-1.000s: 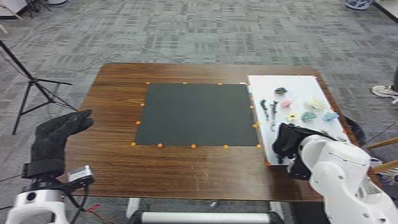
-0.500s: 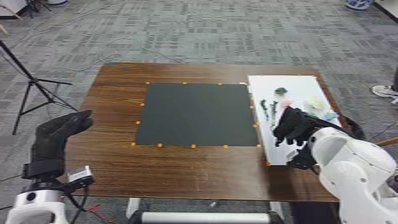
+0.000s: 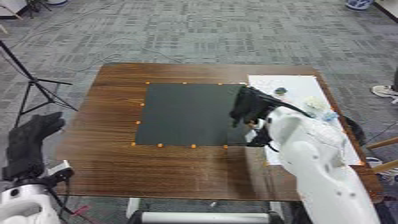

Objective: Arrange flowers

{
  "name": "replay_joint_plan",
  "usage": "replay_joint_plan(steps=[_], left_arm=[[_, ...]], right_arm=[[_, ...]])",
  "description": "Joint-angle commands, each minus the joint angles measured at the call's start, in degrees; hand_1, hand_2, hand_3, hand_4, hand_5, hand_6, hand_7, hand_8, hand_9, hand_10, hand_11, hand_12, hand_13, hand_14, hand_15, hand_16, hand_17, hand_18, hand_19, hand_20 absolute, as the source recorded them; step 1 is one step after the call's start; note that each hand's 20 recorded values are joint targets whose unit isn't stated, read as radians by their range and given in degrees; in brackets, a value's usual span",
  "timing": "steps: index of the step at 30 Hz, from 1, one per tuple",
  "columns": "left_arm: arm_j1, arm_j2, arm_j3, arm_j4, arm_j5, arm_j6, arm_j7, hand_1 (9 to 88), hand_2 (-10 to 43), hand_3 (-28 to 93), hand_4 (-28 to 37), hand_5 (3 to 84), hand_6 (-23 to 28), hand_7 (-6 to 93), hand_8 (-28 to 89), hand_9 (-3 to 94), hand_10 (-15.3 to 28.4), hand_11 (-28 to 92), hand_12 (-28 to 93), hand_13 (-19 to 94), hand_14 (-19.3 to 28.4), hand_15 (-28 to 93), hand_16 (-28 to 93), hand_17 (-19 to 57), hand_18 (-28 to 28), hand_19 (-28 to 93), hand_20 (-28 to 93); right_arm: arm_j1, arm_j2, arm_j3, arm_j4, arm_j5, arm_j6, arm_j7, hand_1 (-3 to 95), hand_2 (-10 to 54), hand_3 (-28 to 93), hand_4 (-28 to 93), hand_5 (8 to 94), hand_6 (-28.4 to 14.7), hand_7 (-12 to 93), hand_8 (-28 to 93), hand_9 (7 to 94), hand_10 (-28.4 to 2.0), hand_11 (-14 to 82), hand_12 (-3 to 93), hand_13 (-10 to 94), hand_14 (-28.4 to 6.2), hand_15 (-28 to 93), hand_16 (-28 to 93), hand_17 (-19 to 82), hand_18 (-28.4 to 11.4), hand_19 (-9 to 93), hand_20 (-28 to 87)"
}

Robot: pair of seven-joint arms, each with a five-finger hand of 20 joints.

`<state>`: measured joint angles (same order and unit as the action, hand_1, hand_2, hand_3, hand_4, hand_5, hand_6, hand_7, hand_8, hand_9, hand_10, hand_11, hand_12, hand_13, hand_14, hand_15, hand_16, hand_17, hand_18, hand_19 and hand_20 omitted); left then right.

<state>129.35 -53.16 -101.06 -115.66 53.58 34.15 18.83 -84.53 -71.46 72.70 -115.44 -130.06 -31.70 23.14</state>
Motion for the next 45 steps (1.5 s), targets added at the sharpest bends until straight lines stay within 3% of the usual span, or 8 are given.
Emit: replay_joint_plan(steps=[1,21,28,34,37,39,42,45], left_arm=[[-7.76,3.54,3.06,1.31,1.21,0.24,-1.29,22.1,31.2,64,-28.3,57.6,3.7,16.6,-8,56.0,14.6,25,14,43,16.4,21,-4,12.3,10.1,5,19],[-15.46,3.02,9.90,4.10,-0.33,0.49,-2.38,21.5,31.7,68,-28.3,58.7,3.4,17.1,-8,56.6,14.3,26,13,43,15.6,21,-4,12.8,9.7,5,20],[-15.20,2.84,11.27,3.75,-0.62,-0.43,-1.67,21.8,31.4,68,-28.3,59.0,3.4,17.0,-8,56.7,14.5,26,13,43,15.8,21,-4,12.8,9.7,5,20],[-13.86,1.80,10.88,3.62,1.33,-1.50,-2.95,21.8,31.2,68,-28.3,60.0,3.3,17.0,-8,57.7,14.9,26,13,44,16.4,23,-4,12.7,9.8,5,20],[-12.26,1.67,9.99,4.68,4.56,-2.67,-5.19,21.7,31.1,68,-28.3,60.0,3.3,17.0,-8,57.7,14.9,26,13,44,16.4,23,-4,12.6,9.8,5,20],[-11.57,1.56,9.63,4.54,3.12,-3.26,-5.35,21.8,30.9,69,-28.3,60.3,3.4,16.8,-8,58.0,14.9,26,13,44,16.4,23,-4,12.5,9.9,5,20],[-11.32,1.10,9.51,4.88,4.97,-3.79,-5.92,22.0,30.7,69,-28.3,60.7,3.3,16.5,-8,58.8,14.6,26,13,44,16.6,23,-4,12.4,9.9,5,20],[-10.99,0.98,9.78,4.79,4.00,-4.10,-5.77,22.3,30.5,68,-28.3,61.4,3.3,16.4,-8,60.9,14.5,26,13,45,16.9,24,-4,12.3,10.0,6,20]], right_arm=[[7.87,-6.48,-8.84,4.98,-4.75,-0.40,-3.53,48.3,-9.5,64,6,84.5,0.3,25,35,93.7,-9.9,37.3,31.1,94,-2.4,64,25,72,-9.6,93,47],[10.71,-17.04,-15.96,18.70,-12.07,2.26,-8.61,47.8,-9.5,67,3,84.7,0.6,25,33,93.7,-10.1,36.5,29.8,94,-2.4,63,25,72,-10.0,93,49],[9.85,-18.26,-17.32,21.30,-10.94,6.24,-6.34,48.2,-9.5,67,1,85.2,0.6,24,32,93.7,-10.7,34.9,27.0,94,-2.4,63,26,72,-10.3,93,50],[9.61,-20.30,-17.49,23.48,-11.18,5.82,-4.98,50.5,-9.5,66,-3,87.0,-0.2,20,28,93.7,-11.6,31.0,21.1,94,-3.1,63,26,71,-10.9,93,50],[9.10,-21.15,-17.13,24.49,-11.72,5.79,-4.91,51.6,-9.5,64,-5,87.3,-0.5,18,27,93.7,-11.7,29.4,19.6,94,-3.2,62,25,71,-11.1,93,50],[8.83,-21.30,-16.89,25.00,-11.88,6.07,-4.80,52.2,-9.5,64,-6,87.5,-0.8,17,26,93.7,-11.8,27.8,18.5,94,-3.2,62,25,71,-11.2,93,50],[8.43,-21.66,-16.36,25.93,-12.01,6.28,-4.43,52.7,-9.5,63,-7,87.4,-1.0,16,25,93.7,-11.9,26.8,17.7,94,-3.4,62,25,71,-11.2,93,49],[8.21,-22.15,-16.08,26.74,-12.41,6.57,-4.24,53.6,-9.5,62,-8,87.7,-1.2,15,24,93.7,-12.0,25.0,16.7,94,-3.4,62,25,71,-11.3,93,49]])
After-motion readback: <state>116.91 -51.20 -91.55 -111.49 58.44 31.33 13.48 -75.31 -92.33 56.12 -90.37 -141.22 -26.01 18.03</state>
